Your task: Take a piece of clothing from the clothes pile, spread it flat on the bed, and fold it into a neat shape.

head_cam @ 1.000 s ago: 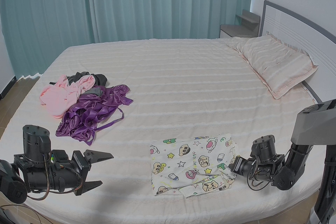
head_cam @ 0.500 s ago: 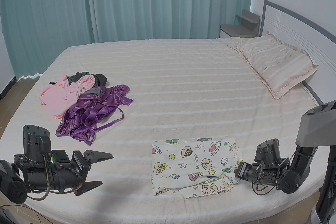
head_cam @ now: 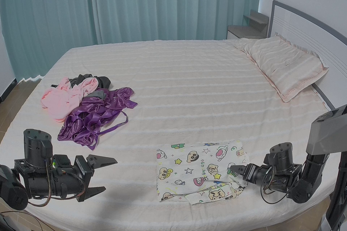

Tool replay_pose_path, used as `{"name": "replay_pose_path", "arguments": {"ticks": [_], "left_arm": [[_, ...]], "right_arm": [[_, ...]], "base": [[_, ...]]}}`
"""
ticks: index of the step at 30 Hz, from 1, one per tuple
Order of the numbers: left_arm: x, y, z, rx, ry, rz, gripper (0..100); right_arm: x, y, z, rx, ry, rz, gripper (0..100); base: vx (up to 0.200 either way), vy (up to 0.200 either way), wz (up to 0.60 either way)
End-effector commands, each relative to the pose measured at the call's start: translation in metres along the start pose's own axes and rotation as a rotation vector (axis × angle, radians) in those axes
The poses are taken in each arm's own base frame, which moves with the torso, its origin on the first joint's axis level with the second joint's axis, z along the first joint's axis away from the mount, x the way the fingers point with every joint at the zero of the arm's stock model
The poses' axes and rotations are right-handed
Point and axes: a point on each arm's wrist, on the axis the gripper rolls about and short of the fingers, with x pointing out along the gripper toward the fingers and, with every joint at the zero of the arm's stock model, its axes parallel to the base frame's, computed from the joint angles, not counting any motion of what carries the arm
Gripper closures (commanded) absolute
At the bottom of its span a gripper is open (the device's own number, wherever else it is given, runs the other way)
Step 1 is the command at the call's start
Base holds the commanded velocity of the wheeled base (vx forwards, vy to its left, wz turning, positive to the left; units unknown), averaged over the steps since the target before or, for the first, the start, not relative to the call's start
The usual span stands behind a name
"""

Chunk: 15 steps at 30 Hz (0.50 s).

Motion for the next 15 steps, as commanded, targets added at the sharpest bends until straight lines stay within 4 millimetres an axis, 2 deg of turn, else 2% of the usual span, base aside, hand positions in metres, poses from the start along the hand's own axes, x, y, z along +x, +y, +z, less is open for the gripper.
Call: {"name": "replay_pose_path", "arguments": {"ticks": [1, 7, 11, 15], "left_arm": [[0.0, 0.0, 0.0, 0.001, -0.001, -0.003, 0], [0.0, 0.0, 0.0, 0.001, -0.001, -0.003, 0], [0.0, 0.0, 0.0, 0.0, -0.002, -0.002, 0], [0.0, 0.0, 0.0, 0.001, -0.001, -0.003, 0]], "right_arm": [[-0.006, 0.001, -0.007, -0.012, 0.013, 0.013, 0], [-0.005, 0.002, -0.007, 0.001, 0.006, 0.019, 0], [-0.011, 0.001, -0.016, -0.006, 0.014, -0.012, 0], [-0.017, 0.001, -0.015, -0.053, -0.041, 0.006, 0]], "base": [[0.0, 0.0, 0.0], [0.0, 0.0, 0.0], [0.0, 0.0, 0.0], [0.0, 0.0, 0.0]]}}
